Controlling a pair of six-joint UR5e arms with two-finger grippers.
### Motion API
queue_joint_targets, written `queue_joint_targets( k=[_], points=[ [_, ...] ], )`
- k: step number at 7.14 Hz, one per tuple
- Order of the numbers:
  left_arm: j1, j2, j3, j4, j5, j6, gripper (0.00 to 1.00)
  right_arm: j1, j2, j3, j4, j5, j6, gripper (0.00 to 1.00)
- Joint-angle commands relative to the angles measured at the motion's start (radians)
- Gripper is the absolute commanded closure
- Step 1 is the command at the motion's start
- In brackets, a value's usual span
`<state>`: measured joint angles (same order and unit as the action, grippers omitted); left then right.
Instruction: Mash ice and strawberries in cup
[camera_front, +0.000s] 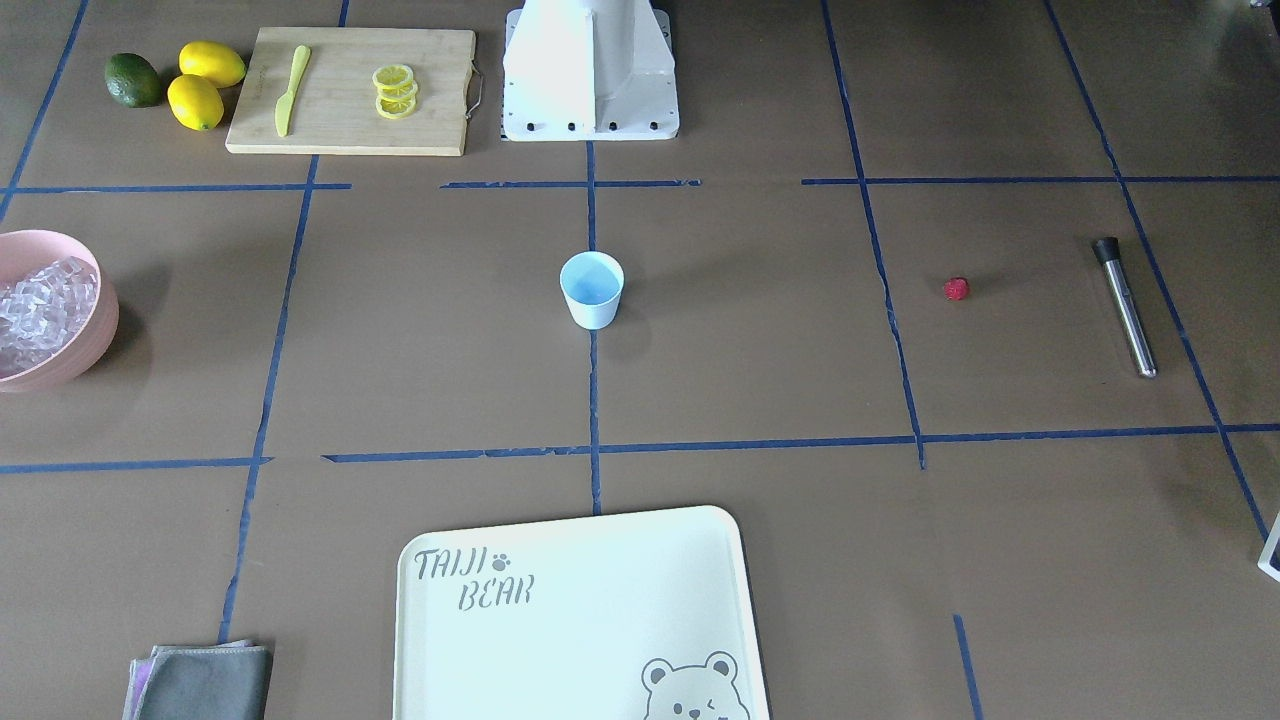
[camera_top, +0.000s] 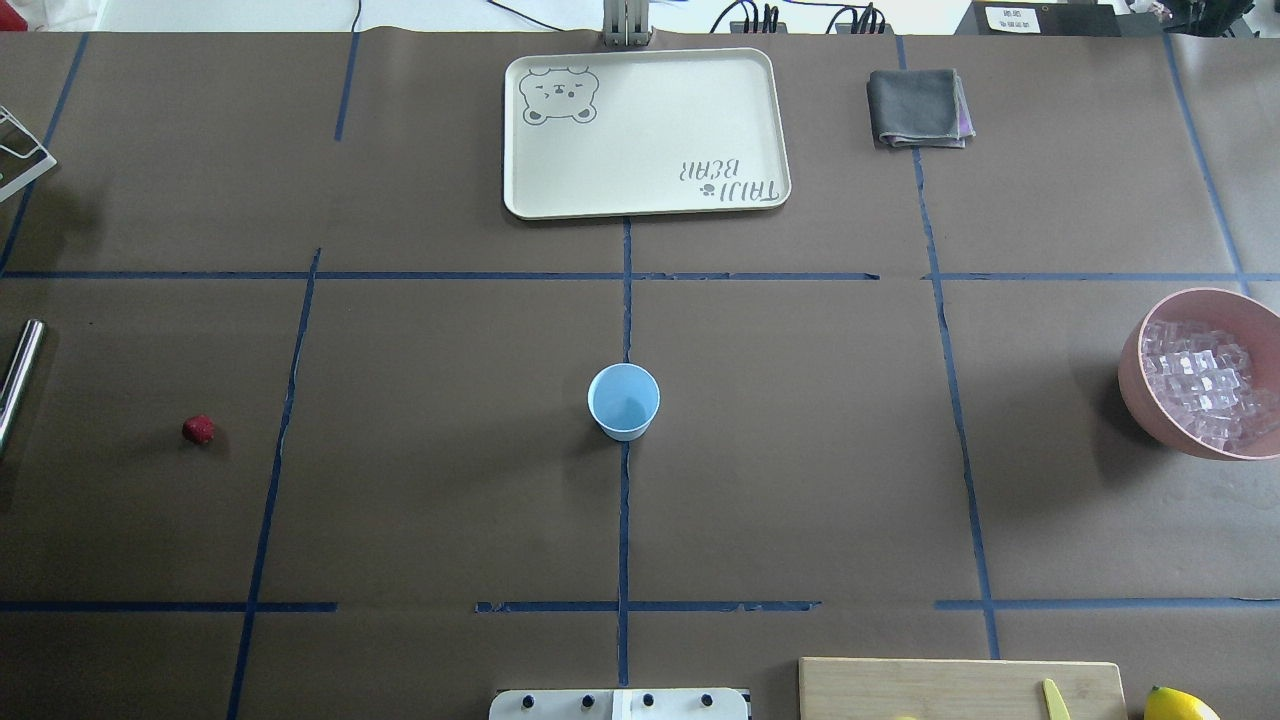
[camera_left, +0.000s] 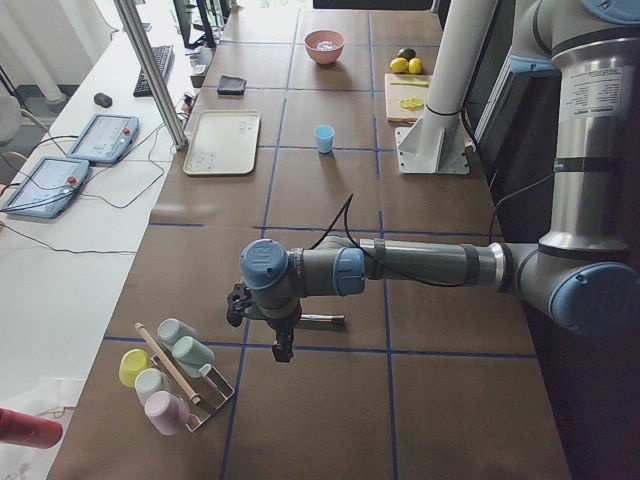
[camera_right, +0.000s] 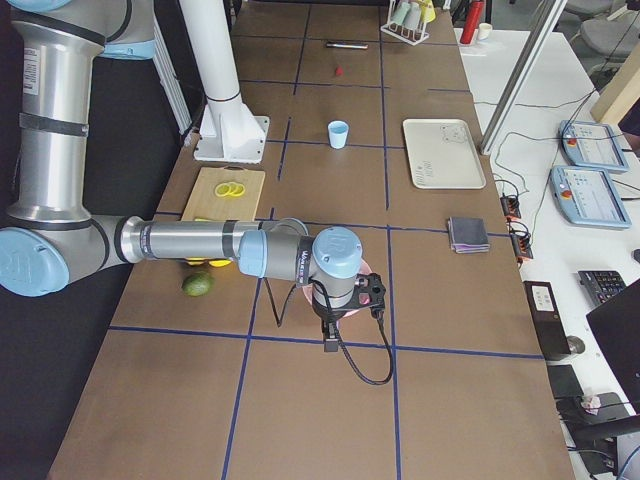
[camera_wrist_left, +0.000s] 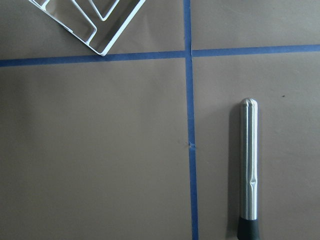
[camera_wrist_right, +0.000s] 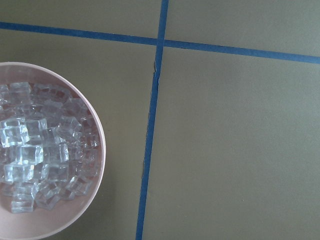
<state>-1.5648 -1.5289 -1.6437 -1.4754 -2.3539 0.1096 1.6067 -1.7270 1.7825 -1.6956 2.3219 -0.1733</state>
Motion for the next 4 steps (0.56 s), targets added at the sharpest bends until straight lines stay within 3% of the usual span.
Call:
queue_joint_targets(
  k=[1, 4],
  points=[
    [0.021, -0.011, -0.019, -0.043, -0.001, -0.04, 0.0, 0.001, 0.001, -0.002, 0.001, 0.005, 0.002, 0.0],
    [0.031, -0.002, -0.005, -0.048, 0.004, -0.047, 0.0, -0.001, -0.011, -0.005, 0.001, 0.056, 0.0, 0.0]
  ],
)
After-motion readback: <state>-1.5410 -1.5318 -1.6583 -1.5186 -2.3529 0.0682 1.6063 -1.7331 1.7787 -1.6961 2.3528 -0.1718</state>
